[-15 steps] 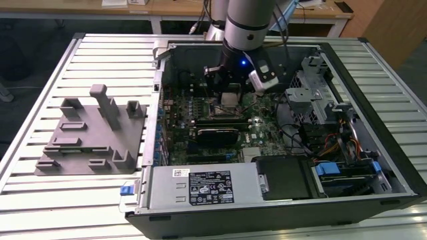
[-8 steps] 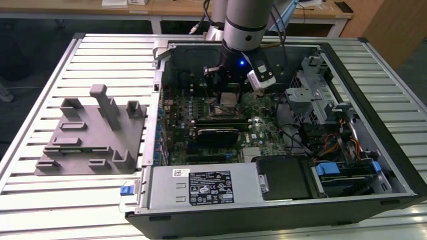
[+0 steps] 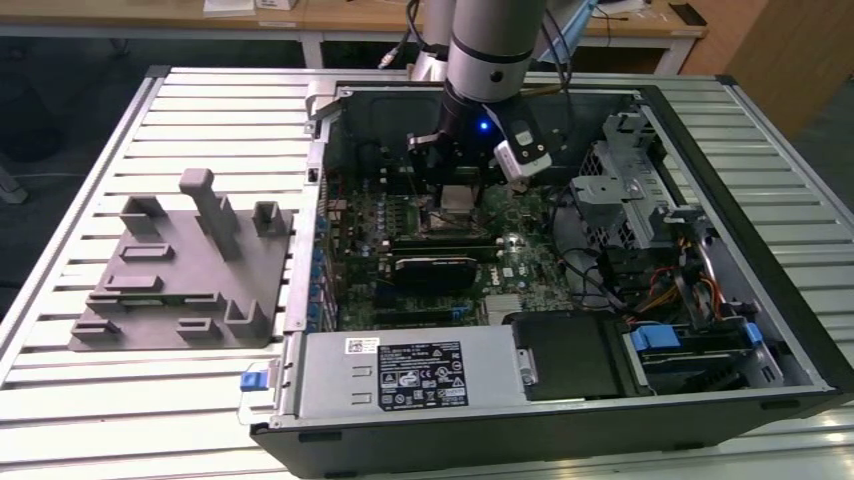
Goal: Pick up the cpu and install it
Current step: 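Place the cpu into insertion slot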
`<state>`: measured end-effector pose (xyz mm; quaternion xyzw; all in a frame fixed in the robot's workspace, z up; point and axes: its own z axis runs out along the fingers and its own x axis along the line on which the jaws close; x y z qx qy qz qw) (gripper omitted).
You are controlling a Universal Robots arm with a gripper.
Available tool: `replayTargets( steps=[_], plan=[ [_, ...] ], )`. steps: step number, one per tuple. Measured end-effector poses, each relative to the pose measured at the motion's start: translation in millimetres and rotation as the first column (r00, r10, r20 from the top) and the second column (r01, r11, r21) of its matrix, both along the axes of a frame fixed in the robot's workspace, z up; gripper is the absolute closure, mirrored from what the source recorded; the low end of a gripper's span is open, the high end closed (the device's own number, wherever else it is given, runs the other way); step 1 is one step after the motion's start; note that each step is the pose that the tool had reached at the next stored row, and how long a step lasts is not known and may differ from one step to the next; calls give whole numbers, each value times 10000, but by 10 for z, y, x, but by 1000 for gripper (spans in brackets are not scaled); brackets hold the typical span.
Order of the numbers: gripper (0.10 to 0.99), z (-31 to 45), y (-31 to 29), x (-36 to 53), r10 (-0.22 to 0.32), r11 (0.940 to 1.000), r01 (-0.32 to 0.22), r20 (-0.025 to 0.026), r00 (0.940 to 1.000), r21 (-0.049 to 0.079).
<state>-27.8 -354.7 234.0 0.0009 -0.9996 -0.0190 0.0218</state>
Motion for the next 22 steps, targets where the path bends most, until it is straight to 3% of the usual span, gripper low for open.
replayTargets(
  steps=[6,11,17,22],
  plan=[
    [545,-1,0,0,-41,10000,41,0,10000,0],
    [545,-3,0,0,-986,9951,986,0,9951,0],
    [545,-3,0,0,-1944,9809,1944,1,9809,-7],
    [545,-3,0,0,-2729,9620,2729,2,9620,-9]
  ],
)
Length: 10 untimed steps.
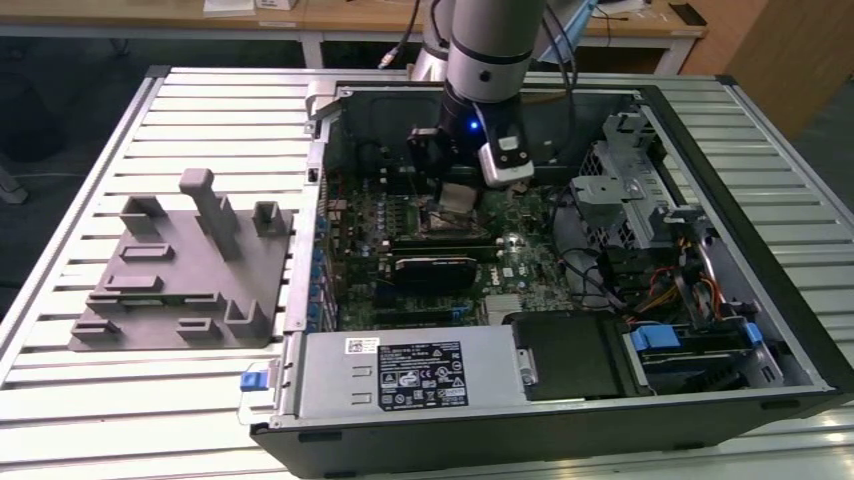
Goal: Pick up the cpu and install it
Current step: 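Place the cpu into insertion slot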
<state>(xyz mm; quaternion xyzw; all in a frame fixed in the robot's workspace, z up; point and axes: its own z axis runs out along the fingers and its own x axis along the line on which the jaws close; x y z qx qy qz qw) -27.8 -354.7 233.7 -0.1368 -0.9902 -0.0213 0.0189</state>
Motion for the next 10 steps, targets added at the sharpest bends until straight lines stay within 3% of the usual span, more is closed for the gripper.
replayTargets(
  steps=[5,10],
  plan=[
    [545,0,0,0,-821,9966,821,0,9966,-2],
    [545,-1,0,0,-1565,9877,1565,1,9877,-4]
  ],
)
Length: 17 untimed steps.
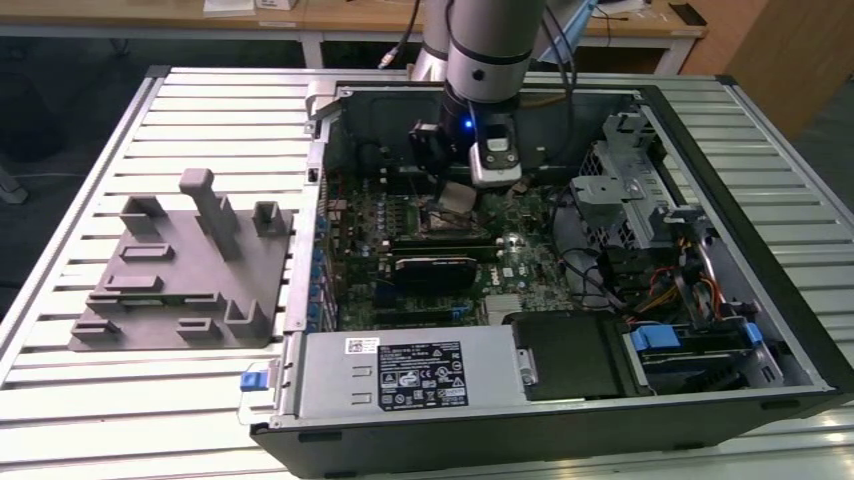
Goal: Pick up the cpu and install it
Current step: 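Place the cpu into insertion slot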
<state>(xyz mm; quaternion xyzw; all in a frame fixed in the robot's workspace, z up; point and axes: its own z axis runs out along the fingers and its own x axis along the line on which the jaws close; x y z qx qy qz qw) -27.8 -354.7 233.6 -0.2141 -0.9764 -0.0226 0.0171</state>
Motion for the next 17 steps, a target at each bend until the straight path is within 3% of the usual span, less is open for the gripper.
replayTargets(
  steps=[5,9,13,17],
  plan=[
    [545,0,0,0,-762,9971,762,0,9971,-10],
    [545,0,0,0,-1356,9908,1356,0,9908,-18],
    [545,0,0,0,-1956,9807,1956,1,9807,-21],
    [545,0,0,0,-2553,9669,2553,1,9669,-22]
  ],
)
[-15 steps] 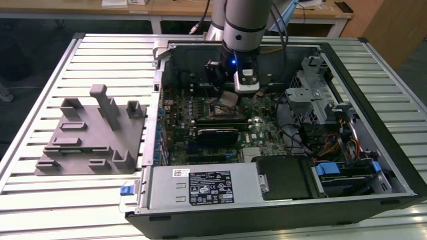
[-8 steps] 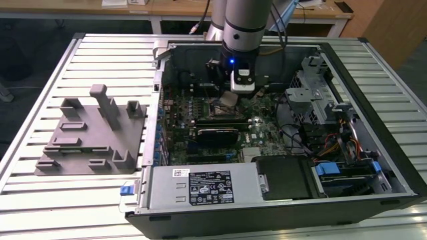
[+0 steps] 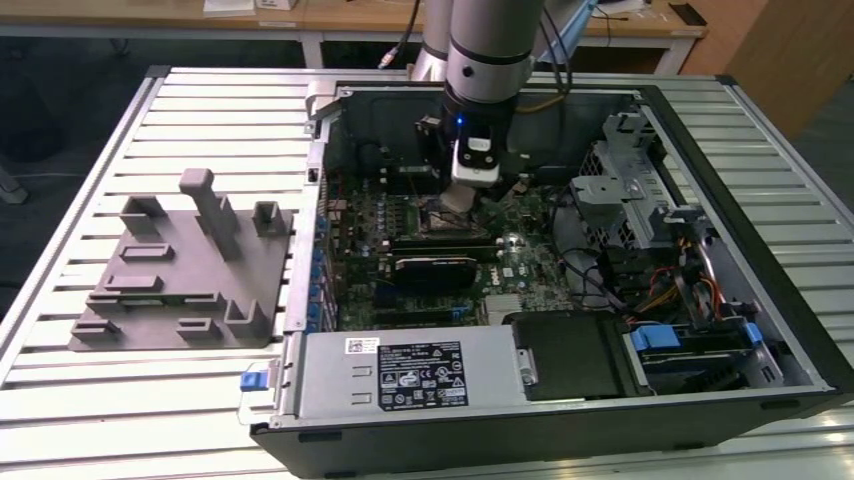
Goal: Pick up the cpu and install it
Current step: 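Place the cpu into insertion slot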
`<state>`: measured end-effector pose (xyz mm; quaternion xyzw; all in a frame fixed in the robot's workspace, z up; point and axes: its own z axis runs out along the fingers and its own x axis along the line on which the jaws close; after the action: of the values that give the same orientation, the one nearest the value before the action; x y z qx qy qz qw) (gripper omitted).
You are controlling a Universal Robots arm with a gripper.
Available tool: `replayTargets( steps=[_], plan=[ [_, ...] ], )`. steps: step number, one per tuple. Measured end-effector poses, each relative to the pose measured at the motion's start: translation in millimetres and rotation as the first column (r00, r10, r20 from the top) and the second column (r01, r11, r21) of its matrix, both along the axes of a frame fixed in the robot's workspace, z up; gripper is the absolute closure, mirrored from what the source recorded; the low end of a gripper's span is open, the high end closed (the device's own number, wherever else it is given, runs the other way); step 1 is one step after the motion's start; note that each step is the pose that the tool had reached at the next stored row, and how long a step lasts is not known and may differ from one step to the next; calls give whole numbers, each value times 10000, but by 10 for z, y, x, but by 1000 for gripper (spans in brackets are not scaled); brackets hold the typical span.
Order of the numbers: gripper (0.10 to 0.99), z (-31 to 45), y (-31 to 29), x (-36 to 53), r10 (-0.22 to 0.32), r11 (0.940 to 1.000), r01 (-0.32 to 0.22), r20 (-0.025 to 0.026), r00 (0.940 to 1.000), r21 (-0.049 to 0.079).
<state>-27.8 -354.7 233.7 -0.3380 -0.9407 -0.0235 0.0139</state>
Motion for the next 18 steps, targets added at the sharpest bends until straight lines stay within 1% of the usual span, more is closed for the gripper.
replayTargets(
  steps=[3,7,13,18],
  plan=[
    [545,0,0,0,-428,9991,428,0,9991,0],
    [545,-1,0,0,-1055,9944,1055,0,9944,0],
    [545,-1,0,0,-1778,9841,1778,0,9841,-1],
    [545,-1,0,0,-2358,9718,2358,0,9718,-1]
  ],
)
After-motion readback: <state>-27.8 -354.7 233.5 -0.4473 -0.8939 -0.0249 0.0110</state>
